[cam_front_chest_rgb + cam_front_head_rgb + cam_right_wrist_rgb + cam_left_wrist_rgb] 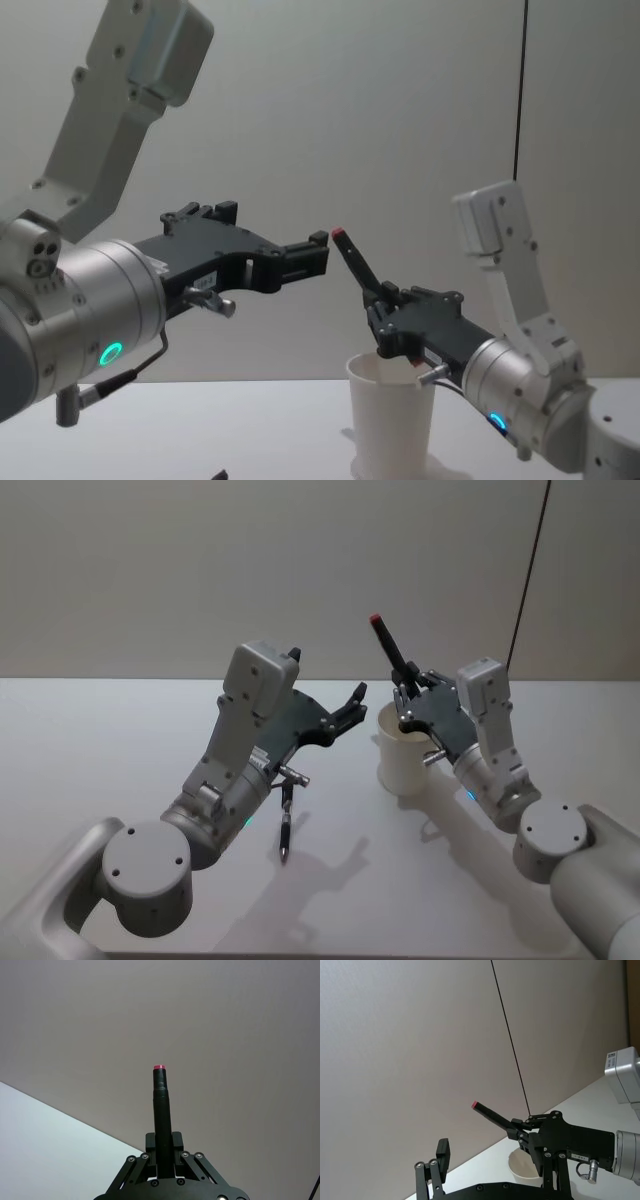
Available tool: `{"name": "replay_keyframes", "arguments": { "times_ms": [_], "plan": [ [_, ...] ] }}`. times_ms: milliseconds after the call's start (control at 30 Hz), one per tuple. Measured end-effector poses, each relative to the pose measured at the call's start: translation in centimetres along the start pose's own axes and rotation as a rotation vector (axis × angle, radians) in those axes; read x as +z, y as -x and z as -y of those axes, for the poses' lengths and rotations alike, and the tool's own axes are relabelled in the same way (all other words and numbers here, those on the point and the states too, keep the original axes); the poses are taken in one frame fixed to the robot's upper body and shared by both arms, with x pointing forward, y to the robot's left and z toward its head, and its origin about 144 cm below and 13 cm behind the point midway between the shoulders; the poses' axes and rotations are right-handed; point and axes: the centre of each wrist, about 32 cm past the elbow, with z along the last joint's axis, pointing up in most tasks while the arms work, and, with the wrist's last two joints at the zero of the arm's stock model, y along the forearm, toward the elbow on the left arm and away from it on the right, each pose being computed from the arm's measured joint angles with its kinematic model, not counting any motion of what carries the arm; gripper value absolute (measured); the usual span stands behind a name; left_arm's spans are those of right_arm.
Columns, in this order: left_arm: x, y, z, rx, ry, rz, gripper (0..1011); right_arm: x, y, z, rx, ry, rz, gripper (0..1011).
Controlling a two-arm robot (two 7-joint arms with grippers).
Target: Place the pen into the pen holder.
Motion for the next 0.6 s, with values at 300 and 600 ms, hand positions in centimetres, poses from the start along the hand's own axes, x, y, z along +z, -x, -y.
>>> {"name": "replay_keyframes", "arguments": {
  "times_ms": [300,600],
  "plan": [
    [0.00,0.00,0.00,0.000,0.000,0.000,1003,-0.17,0.02,-0.15,0.001,0.010,0.001,390],
    [0.00,0.00,0.00,0.000,0.000,0.000,1003,-0.19,0.01,-0.25,-0.001,0.011,0.000,671]
  ]
}}
